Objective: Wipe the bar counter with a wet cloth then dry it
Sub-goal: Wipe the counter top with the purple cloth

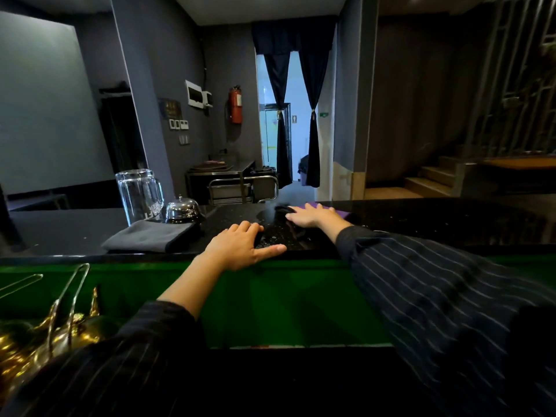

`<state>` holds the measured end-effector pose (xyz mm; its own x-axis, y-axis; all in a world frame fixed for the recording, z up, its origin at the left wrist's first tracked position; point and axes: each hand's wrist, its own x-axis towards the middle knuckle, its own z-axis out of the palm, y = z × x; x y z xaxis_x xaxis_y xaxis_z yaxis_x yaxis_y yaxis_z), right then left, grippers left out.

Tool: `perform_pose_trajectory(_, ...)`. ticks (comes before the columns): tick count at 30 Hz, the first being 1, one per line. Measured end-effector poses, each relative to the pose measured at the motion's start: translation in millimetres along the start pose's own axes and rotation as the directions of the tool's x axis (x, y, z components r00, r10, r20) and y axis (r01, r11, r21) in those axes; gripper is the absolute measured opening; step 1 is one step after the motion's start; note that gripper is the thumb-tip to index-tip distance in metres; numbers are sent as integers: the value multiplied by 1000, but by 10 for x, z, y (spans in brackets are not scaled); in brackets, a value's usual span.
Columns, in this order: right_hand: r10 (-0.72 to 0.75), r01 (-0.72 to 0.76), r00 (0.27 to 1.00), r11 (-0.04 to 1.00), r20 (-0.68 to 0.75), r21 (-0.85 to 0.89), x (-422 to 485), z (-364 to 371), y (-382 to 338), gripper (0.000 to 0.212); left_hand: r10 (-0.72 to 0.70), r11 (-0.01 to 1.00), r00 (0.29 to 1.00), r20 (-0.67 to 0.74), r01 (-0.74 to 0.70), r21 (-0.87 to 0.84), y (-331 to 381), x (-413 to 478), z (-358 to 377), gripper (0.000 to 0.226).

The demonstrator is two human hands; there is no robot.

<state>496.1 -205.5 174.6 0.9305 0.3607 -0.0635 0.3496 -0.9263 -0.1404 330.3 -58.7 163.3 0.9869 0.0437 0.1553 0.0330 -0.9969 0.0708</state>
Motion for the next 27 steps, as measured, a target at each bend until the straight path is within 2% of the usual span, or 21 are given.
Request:
perform_pose_trajectory(3,-103,103,995,995,13,-10,-277,51,-267,60,-30,998,999,45,32,-52,43,-41,-57,94)
perform_pose_trajectory(5,-178,179,983,984,35,-14,-520,61,-240,56,-54,995,995,83,60,-75,72,-78,-100,106)
perform_pose_trajectory(7,-217,218,976,976,29,-20,-746,43,-15,54,-80,991,990,119,91,-97,79,-117,-130,119)
perform_pose_trajectory(9,-199,199,980,980,16,3,-928,-14,368,52,-97,988,989,115,110,-113,93,-149,-115,115)
perform_pose_trajectory(11,-117,117,993,992,-1,43,-1067,-91,845,51,-75,992,995,60,81,-98,159,-166,-67,99)
perform_pose_trajectory(14,103,-99,993,992,-56,71,-1160,-161,1400,54,34,997,999,30,-31,-74,365,-150,18,85)
perform_pose_trajectory(17,370,-367,922,929,-112,54,-1091,-133,1464,55,145,988,989,37,-142,-67,710,-49,86,76)
perform_pose_trajectory(19,424,-422,900,906,-101,33,-1055,-123,1345,59,191,980,981,25,-189,-58,999,40,102,70)
perform_pose_trajectory(21,325,-324,939,946,-113,31,-1056,-94,1269,60,226,973,974,11,-225,-57,1294,139,97,64)
perform_pose_trajectory(23,134,-131,984,991,-119,33,-1141,-50,1326,57,248,964,969,0,-246,-96,1568,235,90,56)
perform_pose_trajectory(25,-7,10,991,1000,-133,21,-1248,-38,1545,54,260,954,965,-29,-261,-151,1812,338,102,52)
perform_pose_trajectory(27,-16,20,986,1000,-164,22,-1314,-93,1892,53,260,949,965,-42,-264,-175,2039,413,138,56)
